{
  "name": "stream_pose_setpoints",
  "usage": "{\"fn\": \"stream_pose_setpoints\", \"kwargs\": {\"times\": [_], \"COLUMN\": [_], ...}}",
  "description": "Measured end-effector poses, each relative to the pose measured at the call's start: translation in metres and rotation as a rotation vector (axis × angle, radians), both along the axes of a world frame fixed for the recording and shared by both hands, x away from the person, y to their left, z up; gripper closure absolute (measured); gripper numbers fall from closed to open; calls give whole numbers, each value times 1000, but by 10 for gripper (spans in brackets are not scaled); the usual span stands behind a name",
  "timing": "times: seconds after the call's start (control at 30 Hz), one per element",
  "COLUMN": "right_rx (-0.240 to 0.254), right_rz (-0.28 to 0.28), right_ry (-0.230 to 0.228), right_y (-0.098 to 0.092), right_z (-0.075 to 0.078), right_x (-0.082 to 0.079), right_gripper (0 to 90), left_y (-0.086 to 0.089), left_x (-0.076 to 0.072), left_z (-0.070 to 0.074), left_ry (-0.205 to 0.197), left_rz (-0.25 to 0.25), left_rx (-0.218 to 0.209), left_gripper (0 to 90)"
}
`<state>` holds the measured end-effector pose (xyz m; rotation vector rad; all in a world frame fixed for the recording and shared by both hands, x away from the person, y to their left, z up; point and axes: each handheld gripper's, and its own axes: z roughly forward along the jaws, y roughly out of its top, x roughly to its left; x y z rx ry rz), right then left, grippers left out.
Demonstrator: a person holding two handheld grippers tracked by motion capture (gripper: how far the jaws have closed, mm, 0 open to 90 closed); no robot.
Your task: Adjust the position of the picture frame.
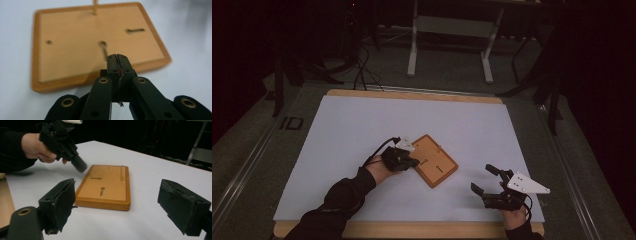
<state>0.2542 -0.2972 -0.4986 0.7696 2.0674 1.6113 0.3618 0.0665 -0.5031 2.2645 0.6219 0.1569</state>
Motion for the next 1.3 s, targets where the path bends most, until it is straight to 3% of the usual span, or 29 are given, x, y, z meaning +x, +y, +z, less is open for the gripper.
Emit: {"fn": "stream_pose_setpoints", "kwargs": {"times": [0.37, 0.5, 0.53, 1.0, 1.2, 1.3], "right_rx": [4, 6, 7, 11, 15, 16], "right_rz": [2, 5, 6, 13, 16, 17], "right_ry": [6, 7, 8, 15, 19, 22], "right_y": [-1, -1, -1, -2, -2, -3], "right_z": [-1, -1, -1, -2, -3, -3], "right_x": [0, 0, 1, 1, 2, 2], "right_gripper": [141, 141, 141, 143, 143, 143], "left_y": [-16, -22, -26, -55, -60, -62], "left_x": [46, 57, 63, 100, 113, 117], "left_z": [4, 2, 0, -12, -14, -17], "left_ry": [-34, -45, -58, -61, -70, -69], "left_rz": [91, 93, 98, 117, 134, 118], "left_rx": [8, 1, 16, 49, 80, 105], "left_gripper": [898, 898, 898, 898, 899, 899]}}
